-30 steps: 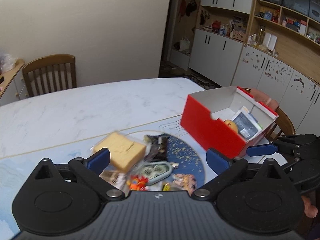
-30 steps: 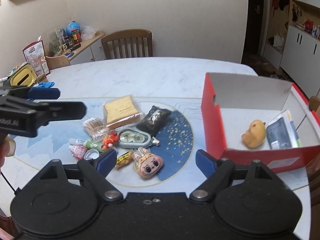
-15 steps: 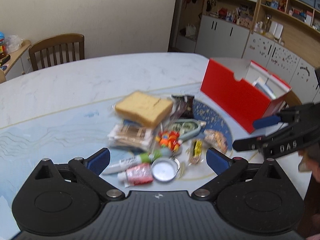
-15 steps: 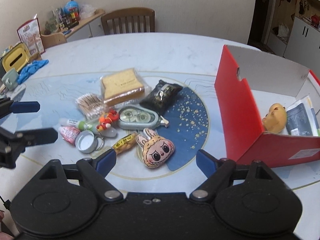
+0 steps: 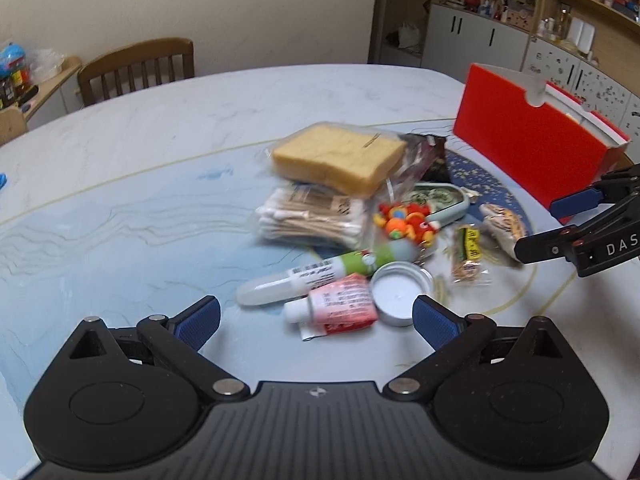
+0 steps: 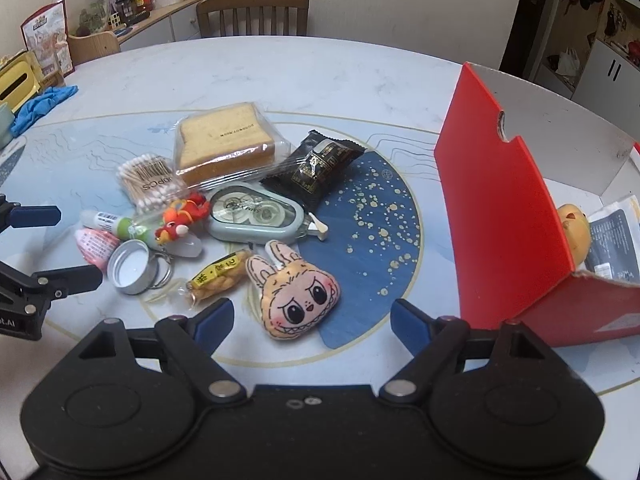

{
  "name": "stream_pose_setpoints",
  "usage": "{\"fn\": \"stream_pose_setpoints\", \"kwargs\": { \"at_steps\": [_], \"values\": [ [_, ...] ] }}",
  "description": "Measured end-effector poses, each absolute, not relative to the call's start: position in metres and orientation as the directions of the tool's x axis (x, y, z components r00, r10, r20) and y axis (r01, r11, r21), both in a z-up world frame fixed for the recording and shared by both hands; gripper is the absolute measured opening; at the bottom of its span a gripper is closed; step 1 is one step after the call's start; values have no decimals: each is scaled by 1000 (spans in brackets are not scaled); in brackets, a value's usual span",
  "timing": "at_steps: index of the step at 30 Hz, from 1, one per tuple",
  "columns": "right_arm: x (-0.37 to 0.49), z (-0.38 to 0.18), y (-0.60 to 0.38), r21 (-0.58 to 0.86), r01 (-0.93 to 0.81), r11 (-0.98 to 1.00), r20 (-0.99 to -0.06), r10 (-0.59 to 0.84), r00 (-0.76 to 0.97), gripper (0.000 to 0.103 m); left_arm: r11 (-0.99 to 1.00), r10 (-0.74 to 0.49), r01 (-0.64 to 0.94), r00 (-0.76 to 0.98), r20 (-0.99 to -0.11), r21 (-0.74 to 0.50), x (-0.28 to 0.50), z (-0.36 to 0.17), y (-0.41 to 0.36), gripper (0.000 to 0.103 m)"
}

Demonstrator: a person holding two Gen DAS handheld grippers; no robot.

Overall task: Organize objects
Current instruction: 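Withdraw both grippers from the box back over the table items, then grasp the bunny keychain with the right gripper while the left grasps the pink tube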

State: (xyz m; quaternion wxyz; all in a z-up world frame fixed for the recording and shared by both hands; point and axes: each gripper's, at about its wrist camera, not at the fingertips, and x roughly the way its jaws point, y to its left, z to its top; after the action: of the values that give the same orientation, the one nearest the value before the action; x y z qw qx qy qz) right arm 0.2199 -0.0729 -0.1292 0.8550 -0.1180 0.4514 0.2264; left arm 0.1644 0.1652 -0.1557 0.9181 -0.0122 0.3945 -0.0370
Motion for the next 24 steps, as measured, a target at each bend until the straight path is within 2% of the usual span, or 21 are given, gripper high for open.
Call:
{"fn": "stream_pose_setpoints", "kwargs": {
  "at_steps": [10, 12, 14, 19, 23, 24],
  "values": [
    [228, -139, -63, -21, -511, 860, -834, 267, 483, 82, 998, -64, 41, 696, -715, -50, 167, -163, 173, 101],
    [228, -139, -61, -22, -517, 856, -834, 269, 482, 78, 998, -60, 44, 701, -711, -41, 166, -163, 173, 94],
    [229, -139, -60, -25, -521, 853, -833, 270, 483, 77, 998, -60, 52, 698, -713, -33, 165, -164, 171, 82],
    [230, -140, -56, -22, -530, 848, -832, 278, 479, 71, 997, -62, 80, 696, -715, -8, 163, -164, 164, 66],
    [229, -141, -53, -27, -541, 840, -831, 282, 479, 61, 996, -62, 91, 695, -716, 2, 163, -164, 161, 51],
    [227, -140, -53, -26, -544, 839, -831, 285, 479, 60, 996, -62, 93, 695, -716, 3, 163, -164, 160, 51]
  ]
}}
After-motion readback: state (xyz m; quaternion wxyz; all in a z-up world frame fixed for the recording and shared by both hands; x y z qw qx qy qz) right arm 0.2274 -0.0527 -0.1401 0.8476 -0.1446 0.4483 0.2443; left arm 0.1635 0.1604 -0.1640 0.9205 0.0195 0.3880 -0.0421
